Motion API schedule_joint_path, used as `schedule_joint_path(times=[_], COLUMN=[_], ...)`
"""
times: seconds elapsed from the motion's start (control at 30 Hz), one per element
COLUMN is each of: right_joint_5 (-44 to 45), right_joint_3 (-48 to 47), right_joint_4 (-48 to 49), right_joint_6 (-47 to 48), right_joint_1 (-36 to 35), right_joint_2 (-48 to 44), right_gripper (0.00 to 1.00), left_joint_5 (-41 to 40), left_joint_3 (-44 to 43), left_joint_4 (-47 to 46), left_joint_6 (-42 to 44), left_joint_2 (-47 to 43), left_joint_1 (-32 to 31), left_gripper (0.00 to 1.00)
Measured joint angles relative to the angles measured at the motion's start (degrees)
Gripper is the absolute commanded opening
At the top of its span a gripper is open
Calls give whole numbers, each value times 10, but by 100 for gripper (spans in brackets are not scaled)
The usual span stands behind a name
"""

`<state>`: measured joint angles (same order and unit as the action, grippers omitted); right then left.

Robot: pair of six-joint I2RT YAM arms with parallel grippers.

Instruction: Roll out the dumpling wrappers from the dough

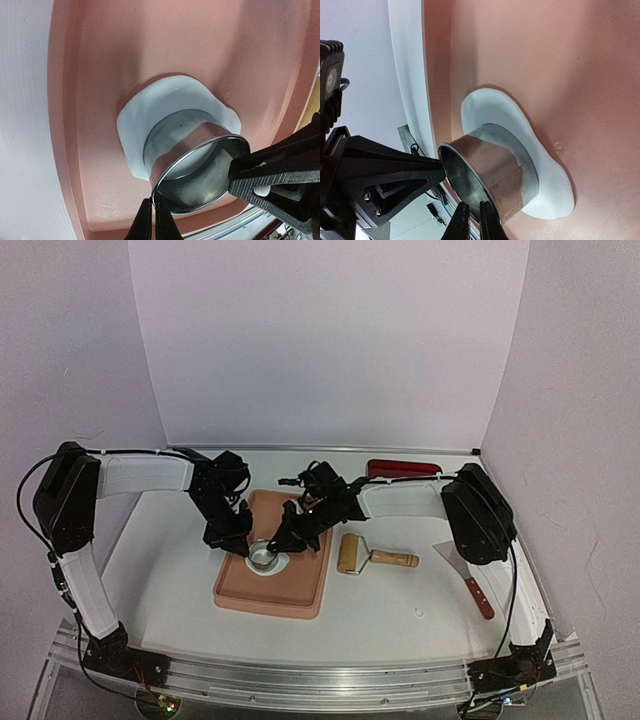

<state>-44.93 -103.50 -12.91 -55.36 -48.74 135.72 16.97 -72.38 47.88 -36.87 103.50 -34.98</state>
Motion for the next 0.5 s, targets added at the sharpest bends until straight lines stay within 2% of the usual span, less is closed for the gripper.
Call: schedule_joint_path(times=[0.5], right_joint_5=[-20], right_joint_3=[7], right_joint_4=[25], right_joint_6=[24], right_joint_1=[2], right_joint_2=[11], right_gripper=[10], left_joint_5=[19], left_joint_3=[-8], left_joint_4=[0], left_joint_6=[-1], left_joint_2=[17], left_joint_1=[6], left_gripper=[3])
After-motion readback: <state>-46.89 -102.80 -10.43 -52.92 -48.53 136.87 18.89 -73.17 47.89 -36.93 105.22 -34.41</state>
